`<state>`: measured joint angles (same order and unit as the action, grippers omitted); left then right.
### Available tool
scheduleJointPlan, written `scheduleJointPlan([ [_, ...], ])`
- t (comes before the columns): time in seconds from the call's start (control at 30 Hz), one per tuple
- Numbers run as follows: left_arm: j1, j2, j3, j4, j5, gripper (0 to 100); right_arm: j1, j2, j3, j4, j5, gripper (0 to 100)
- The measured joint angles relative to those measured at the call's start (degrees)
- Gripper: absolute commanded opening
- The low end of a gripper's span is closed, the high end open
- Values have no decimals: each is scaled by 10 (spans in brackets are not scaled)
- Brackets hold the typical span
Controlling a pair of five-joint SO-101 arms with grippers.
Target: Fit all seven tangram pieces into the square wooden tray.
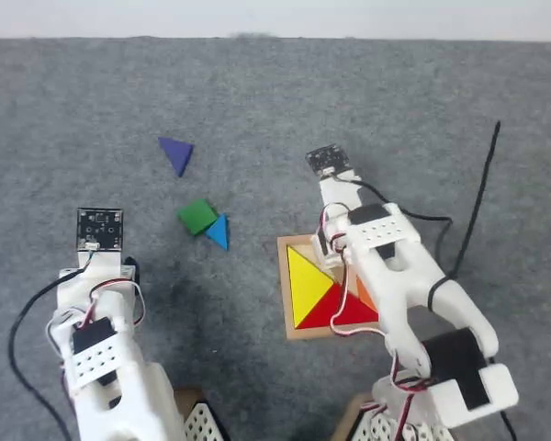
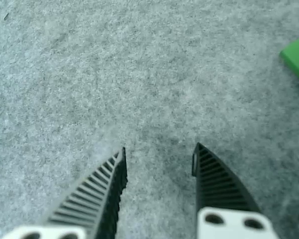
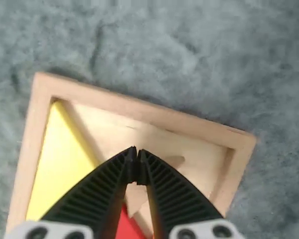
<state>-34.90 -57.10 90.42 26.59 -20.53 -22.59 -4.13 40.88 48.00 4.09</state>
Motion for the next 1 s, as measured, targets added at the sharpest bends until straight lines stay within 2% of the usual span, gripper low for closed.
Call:
scheduleJointPlan([
  [0.17,0,0,0,0,0,210,-18,1,15,12,4,7],
  [0.47,0,0,0,0,0,210,-4,-22,47,11,18,7],
  [0.7,0,0,0,0,0,209,40,-198,145,16,23,7],
  [0.83,0,0,0,4,0,171,71,-315,177,37,25,7],
  [0.9,0,0,-10,35,0,175,106,-351,182,55,46,7],
  [1.0,28,0,-82,143,-3,214,143,-361,185,74,71,8],
])
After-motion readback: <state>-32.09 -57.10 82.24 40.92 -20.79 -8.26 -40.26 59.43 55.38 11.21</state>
